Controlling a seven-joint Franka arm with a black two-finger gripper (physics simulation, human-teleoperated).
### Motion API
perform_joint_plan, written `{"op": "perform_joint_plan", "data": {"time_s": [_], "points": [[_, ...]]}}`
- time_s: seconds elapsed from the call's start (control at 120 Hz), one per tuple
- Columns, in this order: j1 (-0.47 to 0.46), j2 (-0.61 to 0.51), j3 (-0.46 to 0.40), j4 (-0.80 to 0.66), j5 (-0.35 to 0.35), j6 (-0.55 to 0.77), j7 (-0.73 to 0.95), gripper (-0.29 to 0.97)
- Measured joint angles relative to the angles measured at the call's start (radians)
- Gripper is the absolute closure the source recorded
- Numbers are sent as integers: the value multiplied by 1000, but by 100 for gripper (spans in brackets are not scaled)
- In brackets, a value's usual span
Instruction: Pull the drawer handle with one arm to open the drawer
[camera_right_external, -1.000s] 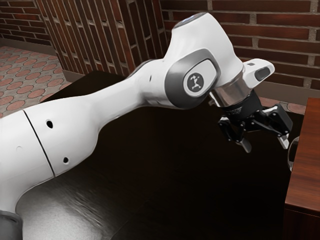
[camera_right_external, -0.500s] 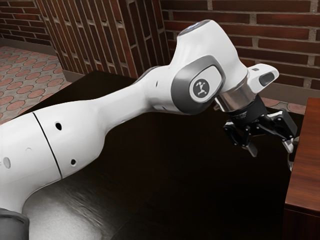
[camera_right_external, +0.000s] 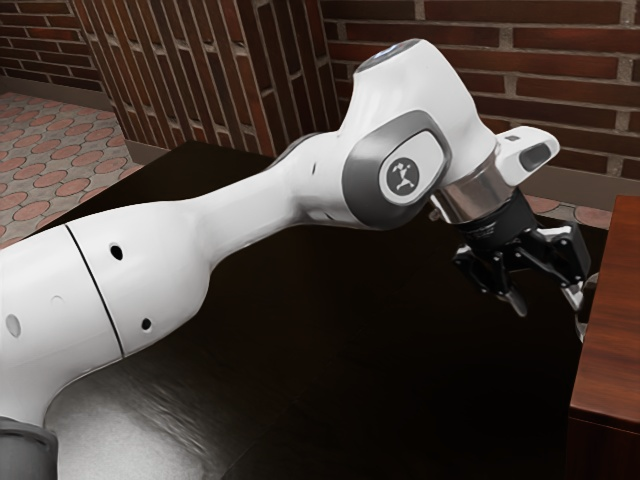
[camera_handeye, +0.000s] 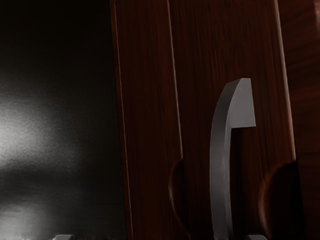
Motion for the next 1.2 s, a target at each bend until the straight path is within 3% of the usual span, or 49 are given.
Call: {"op": "perform_joint_plan", "data": {"time_s": [0.375, 0.675, 1.2], "points": [[0, 18, -2, 0, -10, 28, 2, 28], [0, 12, 3, -2, -4, 35, 2, 41], [12, -23, 11, -48, 3, 28, 1, 46]]}}
